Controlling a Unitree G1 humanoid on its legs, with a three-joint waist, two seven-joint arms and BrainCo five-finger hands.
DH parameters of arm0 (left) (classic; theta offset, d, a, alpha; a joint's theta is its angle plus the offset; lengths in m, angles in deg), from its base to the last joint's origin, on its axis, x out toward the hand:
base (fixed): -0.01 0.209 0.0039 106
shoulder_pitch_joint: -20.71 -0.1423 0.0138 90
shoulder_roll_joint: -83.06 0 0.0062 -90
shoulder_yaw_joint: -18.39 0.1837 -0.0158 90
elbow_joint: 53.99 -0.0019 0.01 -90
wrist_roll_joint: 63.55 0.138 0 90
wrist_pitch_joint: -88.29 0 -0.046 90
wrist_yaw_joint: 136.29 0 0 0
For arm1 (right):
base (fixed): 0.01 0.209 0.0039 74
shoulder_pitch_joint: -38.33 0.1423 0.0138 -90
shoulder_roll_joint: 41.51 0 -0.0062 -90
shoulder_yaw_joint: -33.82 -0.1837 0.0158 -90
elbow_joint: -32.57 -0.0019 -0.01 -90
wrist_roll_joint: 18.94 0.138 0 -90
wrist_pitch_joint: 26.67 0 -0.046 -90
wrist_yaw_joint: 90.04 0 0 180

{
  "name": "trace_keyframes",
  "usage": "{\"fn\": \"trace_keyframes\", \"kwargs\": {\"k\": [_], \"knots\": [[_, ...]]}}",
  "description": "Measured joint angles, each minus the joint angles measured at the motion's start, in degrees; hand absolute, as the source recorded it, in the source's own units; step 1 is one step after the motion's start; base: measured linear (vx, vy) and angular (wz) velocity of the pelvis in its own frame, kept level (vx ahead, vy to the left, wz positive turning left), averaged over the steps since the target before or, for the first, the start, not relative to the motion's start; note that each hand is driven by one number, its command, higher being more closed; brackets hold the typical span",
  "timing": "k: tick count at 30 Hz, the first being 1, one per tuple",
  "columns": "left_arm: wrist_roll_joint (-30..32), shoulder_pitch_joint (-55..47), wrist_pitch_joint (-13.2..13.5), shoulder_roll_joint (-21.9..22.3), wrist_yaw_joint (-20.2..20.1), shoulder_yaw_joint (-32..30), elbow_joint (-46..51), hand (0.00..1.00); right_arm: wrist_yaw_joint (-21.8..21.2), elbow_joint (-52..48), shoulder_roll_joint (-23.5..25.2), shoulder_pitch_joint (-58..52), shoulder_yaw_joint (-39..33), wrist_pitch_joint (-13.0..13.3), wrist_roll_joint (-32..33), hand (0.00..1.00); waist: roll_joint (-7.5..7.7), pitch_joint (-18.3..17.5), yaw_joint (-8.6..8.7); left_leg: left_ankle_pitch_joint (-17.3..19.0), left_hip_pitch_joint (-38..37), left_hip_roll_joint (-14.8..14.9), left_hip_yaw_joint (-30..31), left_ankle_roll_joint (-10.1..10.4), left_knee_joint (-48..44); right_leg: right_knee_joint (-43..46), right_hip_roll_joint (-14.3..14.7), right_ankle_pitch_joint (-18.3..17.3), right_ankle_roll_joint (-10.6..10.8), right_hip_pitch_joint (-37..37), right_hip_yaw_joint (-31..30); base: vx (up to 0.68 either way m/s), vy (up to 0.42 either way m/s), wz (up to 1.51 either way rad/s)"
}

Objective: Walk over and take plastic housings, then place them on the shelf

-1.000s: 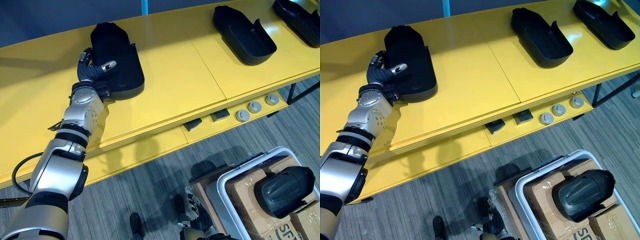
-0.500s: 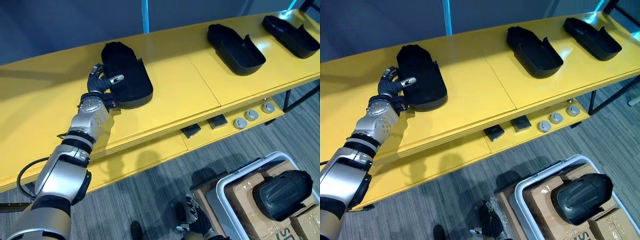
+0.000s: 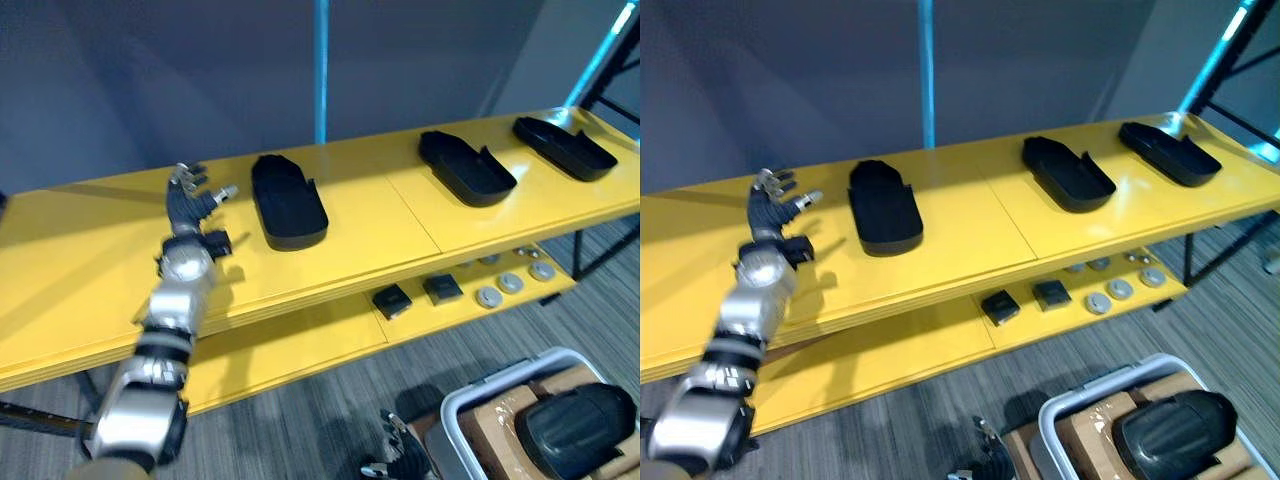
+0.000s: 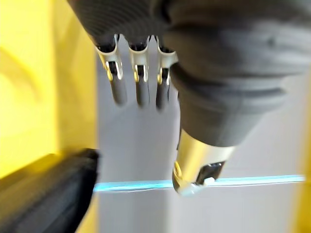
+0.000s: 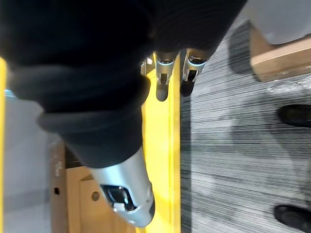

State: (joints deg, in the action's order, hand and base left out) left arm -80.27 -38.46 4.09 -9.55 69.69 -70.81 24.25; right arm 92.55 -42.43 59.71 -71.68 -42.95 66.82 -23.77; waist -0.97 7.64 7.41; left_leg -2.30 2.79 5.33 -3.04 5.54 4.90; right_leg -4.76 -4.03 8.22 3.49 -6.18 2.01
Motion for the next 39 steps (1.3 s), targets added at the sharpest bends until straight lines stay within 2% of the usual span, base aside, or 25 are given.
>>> {"fn": "trace_keyframes", "kwargs": {"k": [4, 7, 10, 15, 19, 21, 25, 39], "knots": [[2.35, -11.02, 1.92, 6.18, 0.64, 3.20, 8.80, 1.00, 0.44, 0.03, 0.22, -0.53, -1.26, 0.34, 0.00, 0.00, -0.21, -0.51, -0.54, 0.43, 0.31, 0.19, 0.10, 0.30, 0.02, -0.01, -0.08, -0.34, 0.19, -0.32, 0.07, -0.04, 0.007, 0.01], [0.95, -15.03, 3.88, 9.32, -3.03, 9.32, 12.71, 1.00, 0.86, 0.62, 0.15, -1.14, -2.17, 0.83, 0.00, 0.00, -0.94, -1.78, -0.53, 0.34, 2.20, 0.29, -0.32, 0.34, 0.04, 0.02, -0.11, -0.25, 0.16, -2.47, -0.14, -0.03, -0.001, -0.08], [-1.28, -15.53, 4.64, 10.98, -5.74, 10.99, 12.79, 1.00, 0.94, 1.85, 0.16, -1.50, -2.64, 1.24, -0.01, 0.00, -1.70, -2.23, -0.02, 0.24, 3.01, 0.78, -1.20, 0.51, 0.09, 0.04, 0.40, -0.11, 0.00, -3.77, -1.06, 0.01, -0.002, -0.17], [-2.46, -14.78, 4.78, 11.08, -7.49, 12.34, 11.27, 1.00, 1.76, 1.92, 0.20, -2.19, -4.14, 1.26, -0.01, 0.00, -2.35, -1.86, 0.22, -0.11, 4.07, 1.27, -2.21, 0.36, 0.01, 0.05, 1.15, 0.77, -0.52, -5.31, -1.53, 0.06, -0.003, -0.13], [-3.40, -9.23, 4.78, 10.70, -7.58, 12.67, 6.83, 1.00, 2.98, 2.14, 0.42, -1.35, -4.83, 1.70, -0.01, 0.00, -2.23, 0.00, 0.20, -0.12, 4.65, 1.27, -2.66, 0.36, -0.01, 0.05, 1.21, 0.78, -0.52, -6.08, -1.86, 0.06, 0.013, -0.05], [-3.40, -6.07, 4.79, 10.37, -7.34, 12.53, 4.76, 1.00, 3.21, 2.49, 0.85, -0.70, -4.79, 1.70, -0.01, 0.00, -2.22, 1.14, 0.22, -0.10, 4.76, 1.17, -3.21, 0.36, -0.01, 0.05, 1.19, 0.78, -0.51, -6.47, -2.73, 0.03, 0.022, -0.14], [-3.42, 0.01, 4.78, 9.69, -5.74, 11.97, 0.62, 1.00, 3.66, 2.43, 1.30, 0.70, -4.73, 1.94, -0.01, 0.00, -2.13, 2.86, 1.40, -0.11, 5.71, 1.04, -3.92, 0.34, -0.01, 0.05, 1.14, 0.94, -0.35, -7.75, -3.18, 0.03, 0.018, -0.09], [-5.69, 11.61, 4.71, 6.87, -2.53, 9.51, -9.77, 1.00, 4.79, 2.13, 1.28, 2.27, -4.49, 2.32, 0.01, 0.00, -1.31, 6.87, 1.59, -0.14, 6.55, 0.97, -4.98, 0.29, -0.08, 0.04, 1.21, 0.94, -0.32, -9.03, -4.42, 0.02, 0.011, -0.04]]}}
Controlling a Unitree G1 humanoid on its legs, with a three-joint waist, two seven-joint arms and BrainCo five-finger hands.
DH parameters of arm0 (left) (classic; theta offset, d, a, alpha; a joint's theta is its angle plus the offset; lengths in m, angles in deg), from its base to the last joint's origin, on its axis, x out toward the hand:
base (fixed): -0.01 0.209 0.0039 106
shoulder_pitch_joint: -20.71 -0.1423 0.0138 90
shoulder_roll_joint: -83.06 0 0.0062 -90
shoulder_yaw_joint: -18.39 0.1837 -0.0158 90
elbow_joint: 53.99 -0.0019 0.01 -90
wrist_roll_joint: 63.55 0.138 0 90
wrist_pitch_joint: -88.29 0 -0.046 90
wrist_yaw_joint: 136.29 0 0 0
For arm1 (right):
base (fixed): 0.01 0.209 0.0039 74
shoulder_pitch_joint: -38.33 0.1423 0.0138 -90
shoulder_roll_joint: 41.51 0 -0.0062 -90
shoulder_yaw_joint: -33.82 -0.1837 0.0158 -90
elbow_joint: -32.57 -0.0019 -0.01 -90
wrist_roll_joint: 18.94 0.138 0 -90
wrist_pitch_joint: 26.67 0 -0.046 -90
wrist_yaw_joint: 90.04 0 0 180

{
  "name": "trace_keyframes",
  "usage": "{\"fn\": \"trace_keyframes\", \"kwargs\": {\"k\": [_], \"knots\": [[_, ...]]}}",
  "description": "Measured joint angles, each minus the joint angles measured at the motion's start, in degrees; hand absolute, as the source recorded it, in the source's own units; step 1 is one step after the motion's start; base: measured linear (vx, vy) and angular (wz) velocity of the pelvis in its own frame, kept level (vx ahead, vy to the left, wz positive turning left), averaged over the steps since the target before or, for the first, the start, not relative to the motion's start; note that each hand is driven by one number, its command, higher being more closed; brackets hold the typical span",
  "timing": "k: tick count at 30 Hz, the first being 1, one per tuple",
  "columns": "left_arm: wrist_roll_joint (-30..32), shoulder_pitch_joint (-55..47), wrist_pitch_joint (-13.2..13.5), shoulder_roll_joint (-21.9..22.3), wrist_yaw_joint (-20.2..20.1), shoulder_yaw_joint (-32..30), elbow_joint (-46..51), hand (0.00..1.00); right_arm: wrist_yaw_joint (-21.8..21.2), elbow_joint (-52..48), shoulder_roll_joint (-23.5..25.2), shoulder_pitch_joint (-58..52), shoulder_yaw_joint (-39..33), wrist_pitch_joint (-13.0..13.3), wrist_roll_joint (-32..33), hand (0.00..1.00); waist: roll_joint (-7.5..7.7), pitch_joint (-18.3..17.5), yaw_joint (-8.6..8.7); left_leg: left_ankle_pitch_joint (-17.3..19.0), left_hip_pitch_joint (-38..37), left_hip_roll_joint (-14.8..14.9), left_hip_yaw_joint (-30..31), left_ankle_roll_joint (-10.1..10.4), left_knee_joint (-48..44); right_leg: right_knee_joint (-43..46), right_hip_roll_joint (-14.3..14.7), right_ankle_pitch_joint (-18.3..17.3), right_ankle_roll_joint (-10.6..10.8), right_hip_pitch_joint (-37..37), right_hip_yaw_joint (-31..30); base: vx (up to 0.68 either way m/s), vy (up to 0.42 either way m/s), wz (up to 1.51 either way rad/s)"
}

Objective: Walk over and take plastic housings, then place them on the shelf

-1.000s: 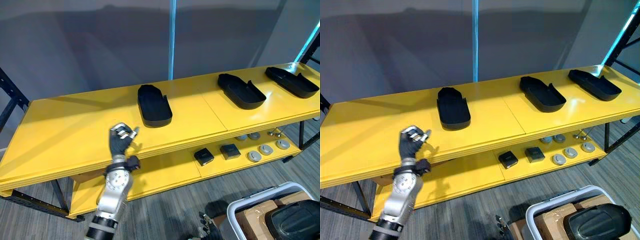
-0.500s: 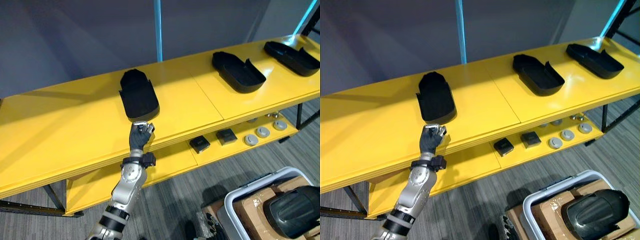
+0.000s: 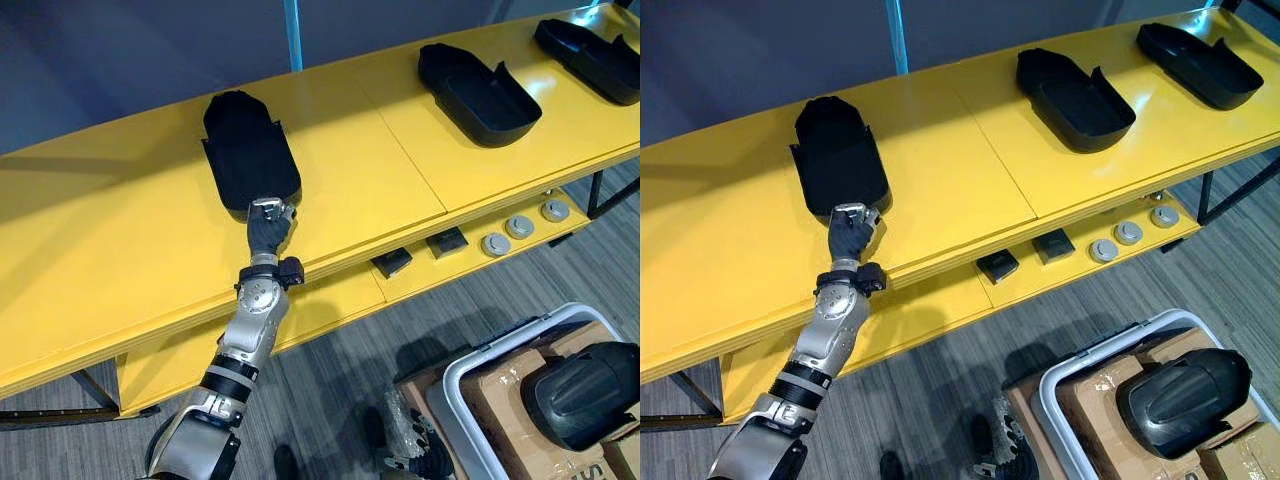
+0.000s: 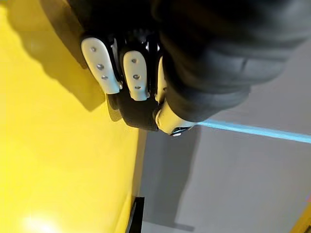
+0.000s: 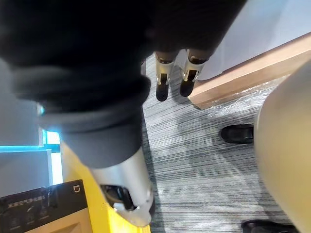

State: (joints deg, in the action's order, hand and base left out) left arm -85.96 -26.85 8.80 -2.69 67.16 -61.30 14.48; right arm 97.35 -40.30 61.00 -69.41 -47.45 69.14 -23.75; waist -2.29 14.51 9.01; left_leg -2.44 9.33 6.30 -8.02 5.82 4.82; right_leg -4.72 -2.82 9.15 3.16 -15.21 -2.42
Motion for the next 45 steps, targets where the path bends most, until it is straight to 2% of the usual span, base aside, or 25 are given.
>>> {"fn": "trace_keyframes", "kwargs": {"k": [10, 12, 14, 15, 19, 22, 25, 30, 31, 33, 34, 35, 36, 37, 38, 39, 40, 41, 42, 43, 44, 45], "knots": [[-1.15, 5.00, -0.03, -1.56, 1.23, -2.05, -4.13, 1.00, 0.45, -0.13, 0.09, 0.04, 0.60, 0.00, 0.01, 0.00, 0.80, 0.53, 0.07, -0.24, 0.62, -0.20, 0.06, -0.31, -0.05, 0.01, -0.16, 0.03, 0.01, -0.62, 0.02, 0.00, 0.000, 0.00], [-1.65, 1.10, -0.09, -0.59, 1.46, -1.53, 2.80, 1.00, 0.56, 0.09, 0.12, 0.25, 0.67, 0.00, 0.02, 0.00, 0.88, 0.57, 0.02, -0.35, 0.63, -0.25, 0.12, -0.47, -0.06, 0.01, -0.23, 0.02, 0.01, -0.57, 0.02, 0.02, 0.013, -0.01], [-1.57, -9.85, 0.57, 1.67, 1.58, 2.45, 17.63, 1.00, 0.65, 0.35, 0.15, 0.26, 0.47, 0.00, 0.02, 0.00, 0.88, 0.57, -0.27, -0.40, 0.38, -0.26, 0.24, -0.53, -0.36, 0.00, -0.27, -0.02, 0.00, -0.01, 0.03, 0.06, 0.026, 0.05], [-0.77, -15.25, 0.83, 3.21, 1.29, 5.63, 22.80, 0.00, 0.66, 0.56, 0.19, 0.26, 0.38, 0.00, 0.01, 0.00, 0.88, 0.57, -0.54, -0.39, 0.12, -0.20, 0.47, -0.52, -0.49, -0.01, -0.27, -0.07, 0.02, 0.53, 0.32, 0.05, 0.023, 0.13], [-0.29, -28.29, 1.00, 6.63, -0.33, 14.02, 32.67, 0.00, 0.98, 1.34, 0.92, 0.28, -0.19, 0.06, 0.01, 0.00, 0.85, 0.54, -1.63, -0.08, -1.61, -0.26, 0.58, -0.37, -0.50, -0.01, -0.41, -0.70, 0.23, 2.46, 0.62, 0.03, 0.025, 0.08], [1.89, -35.00, 1.47, 6.94, -4.03, 19.22, 38.67, 0.00, 1.10, 1.95, 1.17, 0.21, -1.27, 0.12, 0.01, 0.00, 0.49, 0.05, -2.23, 0.94, -2.77, -0.07, 1.91, -0.38, -0.52, -0.01, -0.25, -1.31, 0.41, 4.38, 2.02, -0.01, 0.029, 0.25], [4.36, -37.40, 2.28, 6.99, -5.59, 19.16, 39.59, 0.00, 1.59, 2.53, 0.86, 0.13, -2.06, 0.15, 0.01, 0.00, 0.08, -1.67, -3.56, 1.43, -3.55, -0.17, 1.99, -0.37, -0.56, 0.00, -0.39, -1.36, 0.50, 5.22, 2.15, -0.03, 0.030, 0.05], [11.20, -40.83, 3.18, 7.27, -4.58, 17.62, 39.51, 0.00, 3.19, 0.27, 0.99, 0.07, -4.66, 1.43, 0.02, 0.00, -0.14, -4.25, -3.58, 2.30, -7.35, 0.40, 0.32, -0.04, -0.55, 0.01, 0.09, -1.83, 1.01, 8.06, 0.87, 0.02, 0.001, -0.17], [13.25, -42.14, 3.66, 7.54, -3.69, 16.29, 39.46, 0.00, 3.41, -2.46, 0.94, 0.12, -5.62, 1.90, 0.04, 0.00, -0.05, -4.81, -3.74, 3.79, -8.60, 0.76, -1.51, 0.20, -1.94, 0.25, 0.61, -1.96, 0.99, 8.75, -0.84, 0.04, 0.016, -0.83], [14.90, -44.31, 4.08, 8.74, -2.70, 12.28, 38.97, 0.00, 3.68, -9.08, 0.34, 0.42, -5.87, 2.76, 0.05, 0.00, -0.14, -5.19, -4.27, 9.30, -8.17, 1.98, -2.84, 0.62, -11.27, 1.39, 2.00, -1.97, 0.64, 9.20, -5.56, 0.04, 0.033, -1.38], [14.92, -45.94, 4.20, 9.72, -2.11, 9.11, 38.87, 0.00, 3.67, -12.80, -1.20, 1.81, -5.45, 3.77, 0.05, 0.00, -0.46, -5.67, -5.63, 12.91, -7.45, 2.92, 0.06, 0.72, -19.01, 2.42, 3.83, -2.23, 0.58, 9.31, -10.41, 0.06, 0.065, -2.01], [15.31, -46.79, 4.33, 10.11, -1.17, 6.61, 38.68, 0.00, 3.69, -16.49, -3.06, 3.22, -5.70, 4.62, 0.05, 0.00, -1.28, -6.72, -5.91, 16.06, -5.82, 3.18, 7.11, 0.97, -26.10, 3.49, 5.53, -2.38, 0.48, 8.61, -14.71, 0.06, 0.055, -2.04], [15.78, -46.95, 4.36, 10.27, -0.93, 5.72, 38.65, 0.00, 3.69, -18.25, -3.74, 3.81, -5.98, 4.84, 0.04, 0.00, -1.69, -6.98, -6.07, 17.33, -5.33, 2.72, 11.61, 1.36, -28.82, 4.38, 6.38, -2.40, 0.46, 8.09, -16.39, 0.05, 0.113, -1.79], [17.07, -46.93, 4.40, 10.49, -0.20, 4.35, 38.54, 0.00, 3.77, -21.59, -4.94, 4.06, -7.14, 5.21, 0.04, 0.00, -2.11, -7.36, -6.67, 19.61, -5.24, 1.13, 20.76, 2.82, -32.63, 6.70, 8.17, -2.67, 0.52, 6.81, -19.88, 0.01, 0.134, -1.66], [18.04, -46.94, 4.47, 10.52, 0.30, 3.50, 38.53, 0.00, 3.81, -24.20, -5.20, 3.89, -8.73, 5.58, 0.04, 0.00, -2.35, -7.73, -6.73, 21.33, -6.51, -0.83, 27.94, 3.37, -34.15, 9.78, 9.67, -3.39, 1.28, 5.27, -22.98, 0.01, 0.170, -1.58], [18.37, -46.87, 4.47, 10.58, 0.57, 3.10, 38.54, 0.00, 3.82, -25.66, -5.11, 3.38, -9.40, 5.63, 0.10, 0.00, -2.28, -7.85, -6.40, 22.21, -7.10, -1.75, 30.50, 3.36, -34.26, 11.39, 10.29, -3.91, 1.74, 4.31, -24.20, 0.00, 0.189, -1.32], [19.19, -46.35, 4.46, 10.87, 1.16, 2.61, 38.42, 0.00, 3.67, -28.49, -4.66, 1.45, -10.63, 6.14, 1.31, 0.00, -2.12, -7.88, -5.72, 23.67, -8.38, -2.73, 31.95, 2.16, -33.38, 13.90, 10.96, -4.41, 2.46, 2.54, -26.59, -0.03, 0.248, -1.09], [19.91, -45.83, 4.45, 11.19, 1.25, 2.37, 38.33, 0.00, 3.39, -31.52, -3.42, -1.74, -11.41, 6.23, 2.88, 0.00, -1.75, -7.86, -4.92, 24.96, -9.21, -3.36, 30.07, -0.07, -31.62, 15.05, 11.11, -4.02, 3.45, 1.08, -28.73, -0.06, 0.275, -1.01], [20.43, -45.33, 4.42, 11.27, 1.37, 2.16, 38.29, 0.00, 3.19, -33.06, -2.52, -3.63, -11.72, 6.25, 3.19, 0.00, -1.44, -7.66, -4.56, 25.53, -9.48, -3.66, 28.65, -1.01, -30.92, 15.06, 11.06, -3.57, 4.17, 0.72, -30.05, -0.15, 0.304, -1.08], [21.12, -44.40, 4.43, 11.27, 1.41, 1.89, 38.30, 0.00, 3.03, -35.30, -0.88, -7.31, -11.91, 6.25, 3.73, 0.00, -0.37, -7.33, -4.38, 26.76, -9.60, -4.31, 24.83, -3.22, -30.27, 14.08, 10.64, -1.95, 5.82, 0.18, -32.72, -0.26, 0.303, -0.96], [21.45, -44.15, 4.45, 11.29, 1.38, 1.85, 38.34, 0.00, 3.00, -35.78, -0.17, -8.64, -11.85, 6.24, 3.79, 0.00, 0.25, -7.30, -4.21, 27.47, -9.36, -4.61, 22.50, -4.57, -30.39, 12.86, 10.50, -0.08, 6.54, -0.20, -33.68, -0.38, 0.332, -1.91], [21.55, -44.47, 4.43, 11.17, 1.40, 1.31, 38.32, 0.00, 2.66, -35.80, 1.42, -9.94, -11.21, 6.17, 3.79, 0.00, 2.10, -7.65, -5.09, 27.08, -7.30, -4.80, 15.93, -5.84, -31.67, 4.68, 9.71, 11.66, 6.00, -0.95, -30.59, -0.37, 0.212, -1.87]]}}
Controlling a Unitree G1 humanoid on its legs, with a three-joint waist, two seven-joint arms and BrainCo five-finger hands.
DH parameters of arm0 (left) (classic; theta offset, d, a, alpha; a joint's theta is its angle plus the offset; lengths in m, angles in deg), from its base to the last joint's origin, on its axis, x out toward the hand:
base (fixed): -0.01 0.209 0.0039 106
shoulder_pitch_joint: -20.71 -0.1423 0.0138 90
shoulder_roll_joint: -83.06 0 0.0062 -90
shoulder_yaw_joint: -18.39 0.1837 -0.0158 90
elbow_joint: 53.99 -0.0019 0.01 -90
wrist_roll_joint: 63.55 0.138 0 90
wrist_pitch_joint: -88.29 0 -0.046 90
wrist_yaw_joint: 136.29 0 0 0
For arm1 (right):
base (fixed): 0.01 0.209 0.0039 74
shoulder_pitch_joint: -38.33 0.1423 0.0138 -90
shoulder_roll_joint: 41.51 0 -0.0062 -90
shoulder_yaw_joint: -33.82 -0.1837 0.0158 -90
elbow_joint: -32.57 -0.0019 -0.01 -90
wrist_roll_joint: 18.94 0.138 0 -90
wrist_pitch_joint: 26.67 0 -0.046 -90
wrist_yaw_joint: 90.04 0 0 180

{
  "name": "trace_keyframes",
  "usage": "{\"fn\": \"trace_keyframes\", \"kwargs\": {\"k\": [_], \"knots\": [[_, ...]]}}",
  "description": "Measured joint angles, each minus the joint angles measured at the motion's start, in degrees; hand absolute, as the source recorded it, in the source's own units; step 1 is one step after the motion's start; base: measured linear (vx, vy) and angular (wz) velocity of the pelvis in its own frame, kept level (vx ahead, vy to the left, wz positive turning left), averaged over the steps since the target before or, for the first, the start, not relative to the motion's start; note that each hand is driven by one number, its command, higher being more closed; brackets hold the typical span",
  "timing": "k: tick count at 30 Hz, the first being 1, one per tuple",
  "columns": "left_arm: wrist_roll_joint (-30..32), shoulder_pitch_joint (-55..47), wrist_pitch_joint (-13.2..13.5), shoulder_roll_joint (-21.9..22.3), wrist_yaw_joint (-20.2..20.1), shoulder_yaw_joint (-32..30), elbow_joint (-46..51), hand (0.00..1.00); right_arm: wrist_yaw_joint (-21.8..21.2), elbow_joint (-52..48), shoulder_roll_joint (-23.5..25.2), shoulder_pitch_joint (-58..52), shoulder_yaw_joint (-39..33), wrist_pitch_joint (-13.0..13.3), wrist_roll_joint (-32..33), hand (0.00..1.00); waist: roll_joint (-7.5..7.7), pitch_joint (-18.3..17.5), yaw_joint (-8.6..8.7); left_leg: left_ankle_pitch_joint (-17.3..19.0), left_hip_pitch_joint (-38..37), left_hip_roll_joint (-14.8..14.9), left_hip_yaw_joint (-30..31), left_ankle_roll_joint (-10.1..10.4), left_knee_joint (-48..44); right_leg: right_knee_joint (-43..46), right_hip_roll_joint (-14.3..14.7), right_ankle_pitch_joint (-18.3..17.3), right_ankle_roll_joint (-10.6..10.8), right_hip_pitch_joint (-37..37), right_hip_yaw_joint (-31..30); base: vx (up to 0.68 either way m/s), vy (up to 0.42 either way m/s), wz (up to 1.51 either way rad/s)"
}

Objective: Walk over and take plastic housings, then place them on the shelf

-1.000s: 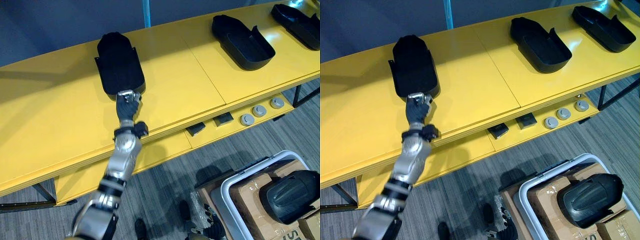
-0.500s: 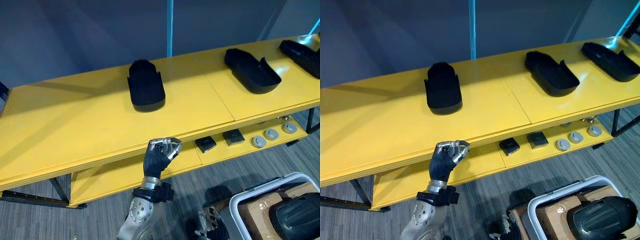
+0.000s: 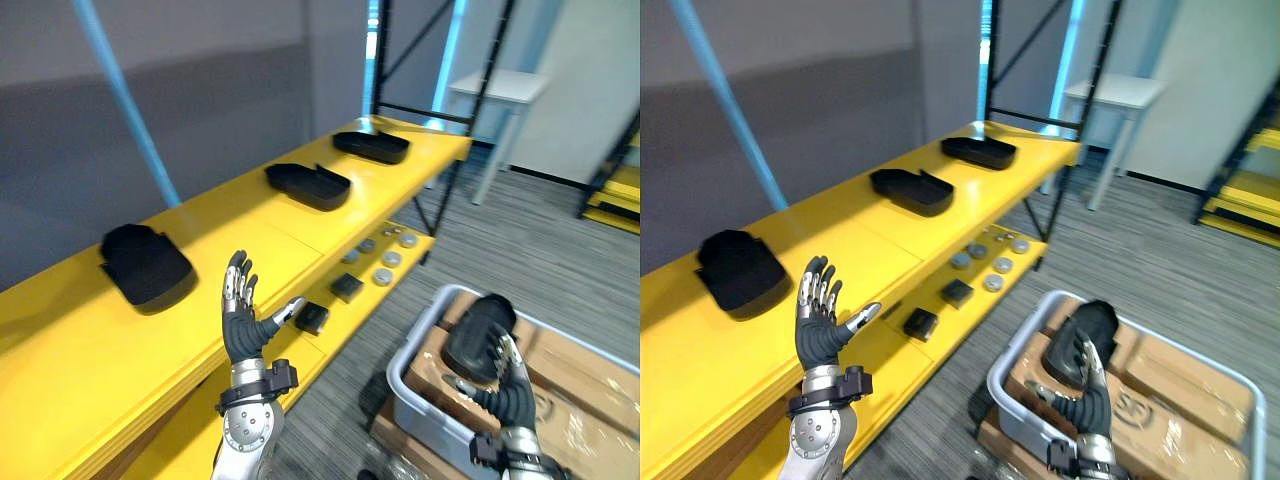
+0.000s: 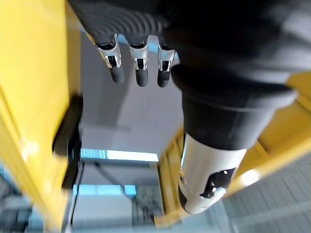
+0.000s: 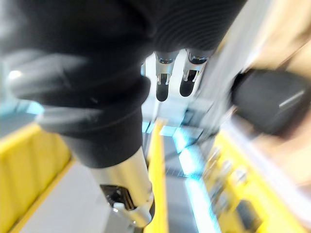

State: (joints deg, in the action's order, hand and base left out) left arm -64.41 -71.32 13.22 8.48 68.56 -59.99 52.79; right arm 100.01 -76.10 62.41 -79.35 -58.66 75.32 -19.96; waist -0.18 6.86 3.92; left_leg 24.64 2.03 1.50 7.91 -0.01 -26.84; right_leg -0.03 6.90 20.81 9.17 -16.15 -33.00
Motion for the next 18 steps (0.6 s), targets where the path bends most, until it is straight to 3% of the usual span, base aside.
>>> {"fn": "trace_keyframes", "kwargs": {"k": [1, 2, 3, 4, 5, 7, 9, 10, 11, 12, 14, 17, 18], "knots": [[0.02, -0.03, -0.01, -0.02, -0.01, -0.36, -0.25, 0.00, -0.01, 0.20, 0.70, -0.02, -0.01, 0.01, 0.00, 0.00, 0.02, -0.07, -0.50, -0.74, 1.07, 0.89, -2.56, -0.74, 0.18, -3.97, -0.78, 3.47, -2.98, 0.07, 4.50, -0.37, 0.105, -2.35], [0.19, 0.30, -0.18, 0.49, -0.21, -1.01, -1.54, 0.00, 0.30, 1.25, 1.49, 0.45, -0.43, 0.01, 0.01, 0.00, 0.53, 0.18, -0.96, -2.28, 1.84, 1.77, -7.05, -0.95, 0.85, -0.45, -1.99, -0.42, -4.85, -0.49, 18.75, -0.27, 0.042, -1.59], [0.31, 0.15, -0.25, 0.75, -0.19, -1.21, -2.11, 0.00, 0.43, 2.36, 1.61, 1.15, -0.76, 0.00, 0.00, 0.00, 0.21, 0.33, -1.25, -3.00, 1.87, 2.84, -9.01, -0.90, 1.38, 2.88, -2.40, -4.44, -6.92, -0.46, 23.90, -0.29, 0.107, -1.84], [0.54, 0.04, -0.38, 0.82, -0.21, -1.34, -2.92, 0.00, 0.50, 4.90, 2.05, 2.82, -1.45, 0.00, 0.00, 0.00, -0.77, 0.82, -2.01, -4.33, 1.65, 5.31, -12.21, -0.45, 2.33, 8.45, -3.31, -10.89, -8.06, 0.38, 29.37, -0.23, 0.148, -1.57], [0.53, 0.01, -0.39, 0.75, -0.43, -1.92, -3.54, 0.00, 0.54, 8.04, 2.47, 4.87, -1.88, 0.01, 0.12, 0.00, -1.14, 0.98, -2.19, -5.78, 2.05, 7.19, -14.16, 0.22, 3.13, 12.25, -5.27, -15.48, -6.47, 1.46, 31.47, -0.27, 0.106, -1.37], [0.53, -0.14, -0.40, 0.77, -0.70, -3.26, -5.52, 0.00, 0.78, 12.51, 2.67, 7.72, -1.90, -0.01, 0.34, 0.00, -1.12, 0.97, -2.53, -7.39, 2.99, 9.47, -16.38, 1.67, 4.33, 16.25, -9.31, -20.27, -6.07, 3.62, 34.76, -0.25, -0.099, -0.96], [0.43, -1.01, -0.63, 0.31, -1.32, -4.07, -7.55, 0.00, 0.84, 15.42, 2.75, 9.35, -1.93, -0.09, 0.31, 0.00, -1.02, 0.91, -3.44, -8.25, 3.81, 10.95, -17.36, 2.44, 5.69, 17.41, -12.12, -22.74, -4.15, 6.45, 35.63, -0.15, -0.252, -0.63], [0.44, -1.93, -0.91, -0.36, -1.72, -3.92, -7.95, 0.00, 0.91, 16.13, 2.86, 9.65, -1.99, -0.16, 0.27, 0.00, -0.02, 0.48, -3.59, -8.85, 5.29, 10.57, -16.73, 3.53, 6.28, 13.89, -13.09, -24.92, -1.71, 8.92, 35.10, -0.10, -0.329, -0.19], [0.53, -2.63, -1.08, -1.08, -2.05, -4.19, -8.50, 0.00, 0.93, 16.97, 2.83, 10.63, -2.12, -0.24, 0.25, 0.00, 1.36, 0.47, -3.82, -10.25, 5.95, 9.68, -16.62, 5.34, 7.69, 8.62, -13.51, -27.05, -3.01, 10.11, 35.33, -0.10, -0.339, -0.11], [0.46, -2.84, -1.67, -0.27, -2.31, -4.58, -9.79, 0.00, 0.94, 18.50, 2.14, 11.88, -2.60, -0.50, 0.24, 0.00, 0.29, 0.76, -3.69, -11.16, 5.78, 9.93, -15.50, 5.58, 9.21, 7.87, -12.56, -26.46, -2.84, 10.01, 35.65, -0.07, -0.304, -0.16], [0.61, -3.91, -2.70, 1.62, -2.88, -4.86, -10.67, 0.00, 1.30, 22.98, 0.60, 14.88, -4.33, -1.61, 0.23, 0.00, -1.01, 0.18, -4.47, -14.93, 4.38, 10.58, -14.46, 5.21, 15.70, 3.16, -10.17, -22.74, -5.34, 10.10, 35.35, -0.01, -0.231, -0.29], [2.18, -3.66, -2.96, 3.04, -2.83, -9.21, -11.61, 0.00, 1.87, 26.95, -0.79, 19.23, -4.20, -2.42, 0.06, 0.00, -2.13, -0.40, -4.96, -18.24, 3.59, 14.55, -14.49, 9.36, 19.42, 1.32, -5.94, -21.33, -6.63, 9.52, 35.11, 0.03, -0.194, -0.22], [2.13, -3.82, -3.09, 3.10, -2.75, -9.97, -12.05, 0.00, 1.92, 26.95, -0.89, 19.65, -4.15, -2.42, -0.25, 0.00, -2.15, -0.40, -4.94, -18.57, 3.25, 14.85, -14.46, 9.46, 19.94, 1.34, -5.57, -21.33, -6.63, 9.59, 35.23, 0.05, -0.136, -0.09]]}}
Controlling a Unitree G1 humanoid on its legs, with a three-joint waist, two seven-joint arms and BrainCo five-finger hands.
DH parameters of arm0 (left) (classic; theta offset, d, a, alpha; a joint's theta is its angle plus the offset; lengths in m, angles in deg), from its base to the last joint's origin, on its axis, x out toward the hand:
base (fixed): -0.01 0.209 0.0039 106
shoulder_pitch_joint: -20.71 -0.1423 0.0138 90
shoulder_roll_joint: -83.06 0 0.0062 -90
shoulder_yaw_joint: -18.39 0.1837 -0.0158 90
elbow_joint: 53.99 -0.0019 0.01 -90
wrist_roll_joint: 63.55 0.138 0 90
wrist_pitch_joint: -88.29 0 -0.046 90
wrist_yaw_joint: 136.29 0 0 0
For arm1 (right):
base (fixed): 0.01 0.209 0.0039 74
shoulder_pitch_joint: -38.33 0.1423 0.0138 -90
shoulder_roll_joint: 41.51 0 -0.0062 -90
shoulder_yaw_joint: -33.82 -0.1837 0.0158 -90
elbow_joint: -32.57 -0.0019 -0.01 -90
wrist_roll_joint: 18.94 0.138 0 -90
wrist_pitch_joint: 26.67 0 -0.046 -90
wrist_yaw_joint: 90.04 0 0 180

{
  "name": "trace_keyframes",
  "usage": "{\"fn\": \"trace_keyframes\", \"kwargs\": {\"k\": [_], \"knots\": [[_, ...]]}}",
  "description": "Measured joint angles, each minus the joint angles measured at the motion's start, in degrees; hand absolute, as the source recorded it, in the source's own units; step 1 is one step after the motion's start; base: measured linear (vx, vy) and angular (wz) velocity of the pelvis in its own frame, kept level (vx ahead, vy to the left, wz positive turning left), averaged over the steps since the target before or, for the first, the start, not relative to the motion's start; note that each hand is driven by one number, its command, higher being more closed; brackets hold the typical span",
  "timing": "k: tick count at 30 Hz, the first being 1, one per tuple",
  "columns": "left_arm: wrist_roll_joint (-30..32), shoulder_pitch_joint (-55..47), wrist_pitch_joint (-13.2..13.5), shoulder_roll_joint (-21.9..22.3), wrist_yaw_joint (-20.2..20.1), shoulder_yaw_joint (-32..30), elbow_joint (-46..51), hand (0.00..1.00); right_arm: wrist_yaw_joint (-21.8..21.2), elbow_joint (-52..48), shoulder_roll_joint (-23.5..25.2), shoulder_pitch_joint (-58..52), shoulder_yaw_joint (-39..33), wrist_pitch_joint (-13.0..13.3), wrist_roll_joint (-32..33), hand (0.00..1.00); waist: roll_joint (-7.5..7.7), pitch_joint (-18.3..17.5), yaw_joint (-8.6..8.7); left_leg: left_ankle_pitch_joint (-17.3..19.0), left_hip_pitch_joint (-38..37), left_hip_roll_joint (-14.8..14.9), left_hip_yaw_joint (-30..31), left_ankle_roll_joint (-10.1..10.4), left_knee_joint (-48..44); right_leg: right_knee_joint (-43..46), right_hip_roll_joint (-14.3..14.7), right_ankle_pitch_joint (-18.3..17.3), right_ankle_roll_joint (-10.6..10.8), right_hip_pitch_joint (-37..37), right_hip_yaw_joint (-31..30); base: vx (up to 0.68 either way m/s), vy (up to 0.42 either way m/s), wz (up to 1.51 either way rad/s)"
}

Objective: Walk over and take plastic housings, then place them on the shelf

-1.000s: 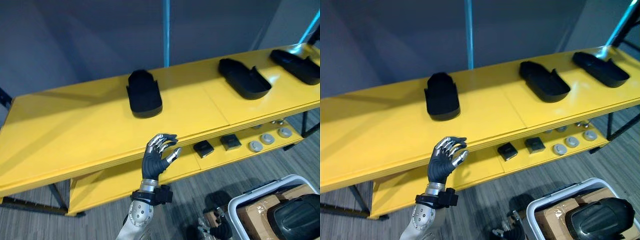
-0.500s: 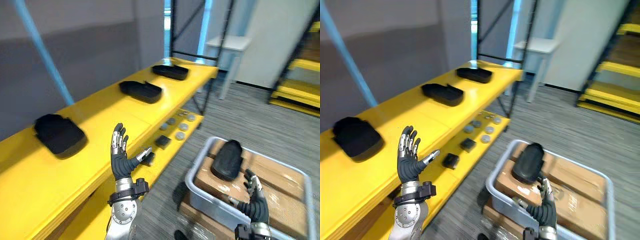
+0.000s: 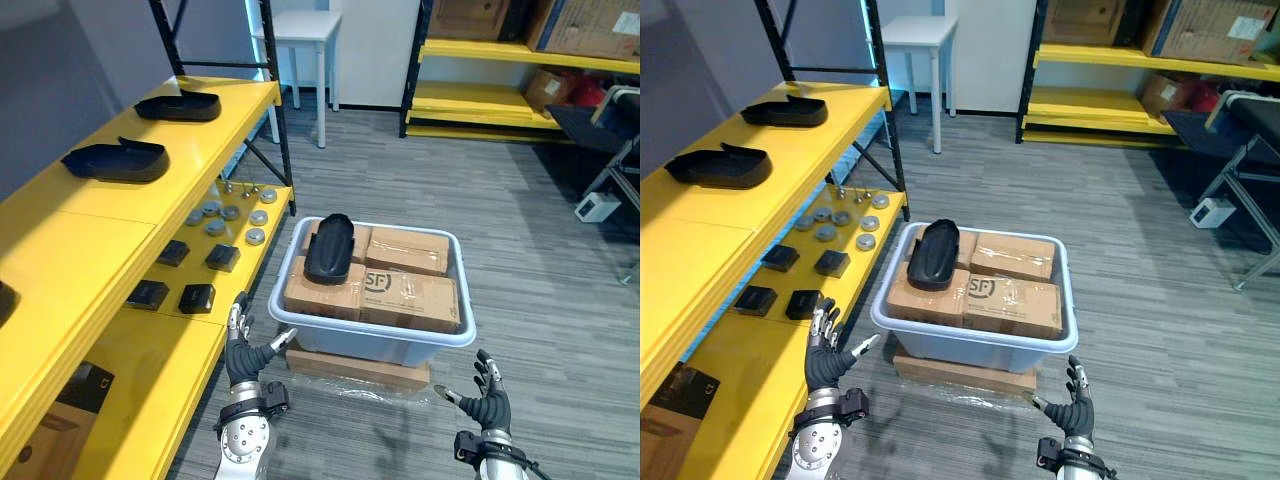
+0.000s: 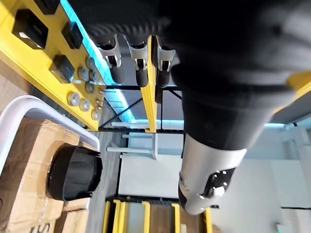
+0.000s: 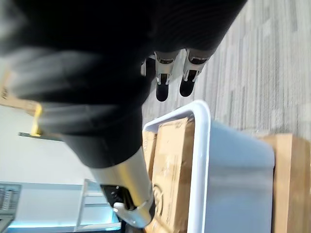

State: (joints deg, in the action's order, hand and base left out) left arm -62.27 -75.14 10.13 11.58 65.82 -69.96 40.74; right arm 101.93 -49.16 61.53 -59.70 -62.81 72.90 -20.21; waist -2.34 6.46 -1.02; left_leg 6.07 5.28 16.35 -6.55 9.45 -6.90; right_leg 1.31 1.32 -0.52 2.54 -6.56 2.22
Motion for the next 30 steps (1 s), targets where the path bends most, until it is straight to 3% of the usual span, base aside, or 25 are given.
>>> {"fn": "trace_keyframes", "kwargs": {"k": [6, 9, 11, 12, 13, 15, 16, 17, 18, 19, 20, 22, 24, 26, 27, 29, 30], "knots": [[-0.11, 0.10, -1.31, 0.71, 0.08, -1.33, -6.17, 0.00, 0.51, 1.10, 0.43, 0.05, 0.10, -0.01, -1.31, 0.00, -0.55, 0.37, 0.18, -1.25, -0.97, -0.64, 1.35, 0.90, -1.06, -0.70, -0.71, -0.67, 0.04, 3.18, 3.65, 0.03, 0.002, 0.22], [-1.28, -1.68, -1.65, 0.81, 0.10, -2.55, -8.29, 0.00, 0.47, 2.41, 1.33, -1.02, 1.49, -0.04, -1.29, 0.00, -1.02, 2.53, 0.08, 1.93, 1.41, -0.71, 3.29, -1.91, -14.66, -0.14, -1.03, -2.84, -1.49, 7.86, 4.76, -0.03, 0.003, 0.24], [-2.34, -4.37, -1.79, 0.78, 0.05, -2.75, -8.28, 0.00, 0.59, 2.47, 0.97, -1.04, 2.80, -0.18, -1.27, 0.00, -1.70, 2.69, -0.13, 1.80, 6.44, -0.71, 7.12, -2.55, -26.72, 0.05, -0.75, -4.09, -2.64, 8.94, 3.35, -0.06, 0.034, -0.09], [-2.38, -5.00, -1.90, 0.52, 0.03, -3.14, -8.30, 0.00, 0.65, 2.53, 0.96, -0.65, 2.97, -0.33, -1.24, 0.00, -1.56, 2.79, -0.53, 3.26, 7.86, -1.08, 8.11, -1.24, -28.28, 0.05, -0.95, -4.25, -2.93, 9.17, 2.51, 0.00, 0.103, -0.41], [-2.52, -5.87, -2.17, 0.49, -0.03, -3.10, -8.33, 0.00, 1.11, 2.54, 0.90, 0.13, 3.28, -0.43, -1.17, 0.00, -1.38, 2.99, -0.93, 4.81, 8.82, -3.67, 9.78, -0.62, -26.25, 0.17, -2.07, -4.26, -3.07, 8.80, 1.29, 0.03, 0.099, -0.39], [-2.88, -6.08, -2.31, 0.49, -0.29, -2.94, -8.30, 0.00, 1.70, 3.03, 0.14, 1.02, 3.02, -0.46, -1.05, 0.00, -1.26, 3.57, -0.83, 4.40, 10.59, -7.82, 9.93, -1.16, -19.26, 0.05, -4.15, -4.28, -3.04, 8.44, 0.52, 0.05, 0.150, -0.24], [-3.35, -6.30, -2.33, 0.49, -0.45, -3.07, -8.27, 0.00, 2.07, 4.45, -0.04, 1.69, 3.07, -0.77, -1.08, 0.00, -1.41, 3.57, -1.06, 3.11, 11.04, -8.88, 9.69, -2.56, -12.25, -0.03, -4.90, -4.62, -2.45, 8.38, 0.25, 0.10, 0.226, -0.30], [-3.37, -6.53, -2.38, 0.48, -0.74, -3.19, -8.25, 0.00, 2.47, 5.39, 0.01, 1.64, 3.57, -1.31, -1.10, 0.00, -1.47, 3.54, -1.79, -1.27, 10.25, -9.21, 9.23, -3.00, -9.79, -0.11, -5.36, -5.04, -1.71, 8.78, -0.12, 0.12, 0.205, -0.33], [-3.35, -6.59, -2.40, 0.47, -0.88, -3.22, -8.25, 0.00, 2.63, 5.91, 0.13, 1.75, 4.03, -1.53, -1.10, 0.00, -1.32, 3.48, -2.03, -2.60, 9.64, -9.57, 8.48, -3.31, -9.39, -0.25, -5.91, -5.37, -1.03, 8.98, -0.16, 0.24, 0.233, -0.20], [-3.35, -6.64, -2.46, 0.32, -1.14, -3.46, -8.09, 0.00, 2.71, 6.10, 0.88, 1.85, 5.23, -1.82, -1.18, 0.00, 0.13, 3.71, -1.92, -1.98, 9.82, -11.06, 7.92, -3.97, -10.13, -0.41, -7.60, -5.42, -0.55, 9.62, 0.02, 0.24, 0.184, -0.02], [-3.33, -6.71, -2.53, 0.04, -1.30, -3.33, -8.09, 0.00, 2.63, 6.10, 1.16, 2.19, 6.34, -2.04, -1.28, 0.00, 1.05, 3.62, -1.99, -0.71, 11.14, -12.11, 7.32, -5.15, -12.62, -0.83, -8.91, -5.10, 1.33, 9.61, 0.18, 0.25, 0.183, 0.02], [-3.32, -7.30, -2.81, -0.11, -2.02, -2.68, -8.09, 0.00, 2.32, 6.10, 1.66, 3.43, 7.28, -2.15, -1.35, 0.00, 1.47, 3.62, -2.72, 1.79, 11.68, -13.32, 6.32, -6.19, -15.16, -0.75, -10.48, -5.06, 2.91, 9.94, 0.45, 0.29, 0.194, -0.09], [-3.23, -8.03, -3.02, -0.10, -3.66, -1.70, -8.24, 0.00, 1.77, 6.11, 1.77, 4.20, 7.23, -2.19, -1.56, 0.00, 1.50, 3.54, -2.81, 3.82, 10.49, -14.35, 6.03, -7.24, -15.26, 3.46, -11.54, -6.16, 4.91, 9.36, 2.09, 0.26, 0.141, -0.01], [-3.23, -8.73, -3.15, -0.35, -5.38, -0.56, -8.39, 0.00, 1.35, 6.13, 1.97, 4.41, 6.81, -2.33, -1.75, 0.00, 1.38, 3.60, -2.80, 4.51, 7.70, -14.65, 6.36, -8.01, -13.79, 16.58, -12.48, -7.55, 6.69, 4.74, 3.54, 0.26, 0.150, 0.12], [-3.24, -9.54, -3.19, -1.63, -6.57, 0.19, -8.49, 0.00, 1.38, 6.17, 3.18, 4.22, 6.03, -2.59, -1.81, 0.00, 1.75, 3.62, -2.45, 4.46, 4.50, -15.05, 7.15, -8.66, -11.64, 31.87, -13.84, -6.24, 5.83, -1.08, 3.77, 0.32, 0.193, 0.27], [-3.11, -9.79, -3.19, -3.43, -7.36, 1.34, -9.73, 0.00, 1.43, 6.59, 3.95, 3.86, 5.62, -2.63, -1.82, 0.00, 1.77, 3.60, -1.67, 4.66, 1.40, -15.22, 8.96, -9.13, -10.13, 39.41, -14.35, -7.43, 5.68, -4.05, 5.05, 0.27, 0.101, 0.55], [-2.74, -9.60, -3.20, -4.86, -7.71, 1.44, -11.80, 0.00, 1.44, 6.80, 4.40, 3.99, 5.66, -2.71, -1.83, 0.00, 1.63, 3.60, -1.34, 4.66, -0.78, -14.83, 10.97, -9.16, -8.20, 38.71, -13.52, -9.32, 4.26, -5.58, 7.01, 0.26, 0.020, 0.67]]}}
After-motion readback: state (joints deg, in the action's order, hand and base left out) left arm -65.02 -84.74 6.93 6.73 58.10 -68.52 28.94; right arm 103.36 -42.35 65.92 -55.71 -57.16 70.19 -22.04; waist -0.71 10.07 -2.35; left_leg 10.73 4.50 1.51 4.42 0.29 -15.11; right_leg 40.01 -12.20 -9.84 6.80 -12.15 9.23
